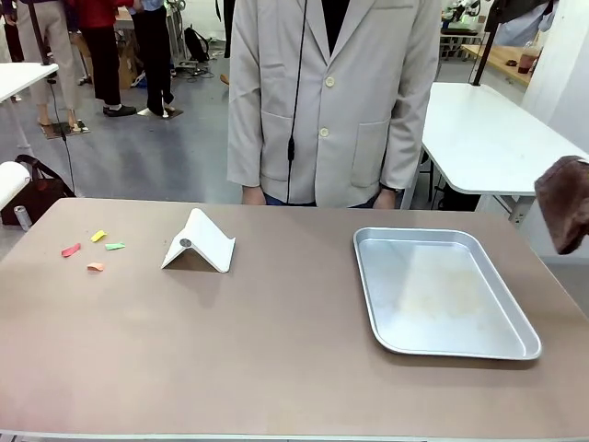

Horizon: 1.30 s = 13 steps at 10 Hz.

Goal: Clean the surface of the table.
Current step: If a person points to the right, clean the right side of the table with your right hand, and if they point to the left, clean the left side with your left hand, then clean the area not pointed to by the person.

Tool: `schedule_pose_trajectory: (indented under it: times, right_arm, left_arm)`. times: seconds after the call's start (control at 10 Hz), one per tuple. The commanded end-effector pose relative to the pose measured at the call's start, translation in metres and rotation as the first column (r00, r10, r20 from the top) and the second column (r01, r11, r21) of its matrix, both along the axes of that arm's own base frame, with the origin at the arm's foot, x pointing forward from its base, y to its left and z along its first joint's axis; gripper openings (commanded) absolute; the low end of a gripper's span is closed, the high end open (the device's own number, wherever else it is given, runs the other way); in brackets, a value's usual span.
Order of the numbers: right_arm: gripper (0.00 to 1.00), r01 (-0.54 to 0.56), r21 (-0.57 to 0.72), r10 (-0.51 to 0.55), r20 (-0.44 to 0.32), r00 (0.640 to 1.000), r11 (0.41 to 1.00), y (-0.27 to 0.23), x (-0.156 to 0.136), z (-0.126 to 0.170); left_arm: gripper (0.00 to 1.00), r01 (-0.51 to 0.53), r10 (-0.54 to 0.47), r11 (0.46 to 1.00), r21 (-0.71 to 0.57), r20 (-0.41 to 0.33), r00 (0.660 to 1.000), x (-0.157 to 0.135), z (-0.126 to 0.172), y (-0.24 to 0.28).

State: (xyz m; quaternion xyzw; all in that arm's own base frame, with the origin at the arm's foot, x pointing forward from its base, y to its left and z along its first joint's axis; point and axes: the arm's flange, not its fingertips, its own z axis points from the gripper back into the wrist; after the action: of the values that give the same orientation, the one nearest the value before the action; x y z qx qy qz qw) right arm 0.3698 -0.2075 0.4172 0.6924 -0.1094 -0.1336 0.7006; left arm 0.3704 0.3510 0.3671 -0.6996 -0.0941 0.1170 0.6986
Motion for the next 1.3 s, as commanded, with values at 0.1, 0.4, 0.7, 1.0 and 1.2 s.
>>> schedule_pose_trajectory:
  times: [0.1,0.4,0.7,1.0,1.2]
  right_arm:
    - [0.11,0.000,0.000,0.000,0.000,1.000,1.000,0.000,0.000,0.000]
    - [0.11,0.000,0.000,0.000,0.000,1.000,1.000,0.000,0.000,0.000]
    - [0.11,0.000,0.000,0.000,0.000,1.000,1.000,0.000,0.000,0.000]
    - [0.11,0.000,0.000,0.000,0.000,1.000,1.000,0.000,0.000,0.000]
    - [0.11,0.000,0.000,0.000,0.000,1.000,1.000,0.000,0.000,0.000]
  left_arm:
    - [0.00,0.003,-0.003,1.000,-0.006,0.004,1.000,-0.004,0.004,-0.002]
    - [0.00,0.003,-0.003,1.000,-0.006,0.004,1.000,-0.004,0.004,-0.002]
    - [0.00,0.003,-0.003,1.000,-0.006,0.004,1.000,-0.004,0.004,-0.002]
    - [0.00,0.003,-0.003,1.000,-0.006,0.004,1.000,-0.004,0.004,-0.002]
    - [0.00,0.003,-0.003,1.000,-0.006,0.004,1.000,-0.004,0.004,-0.002]
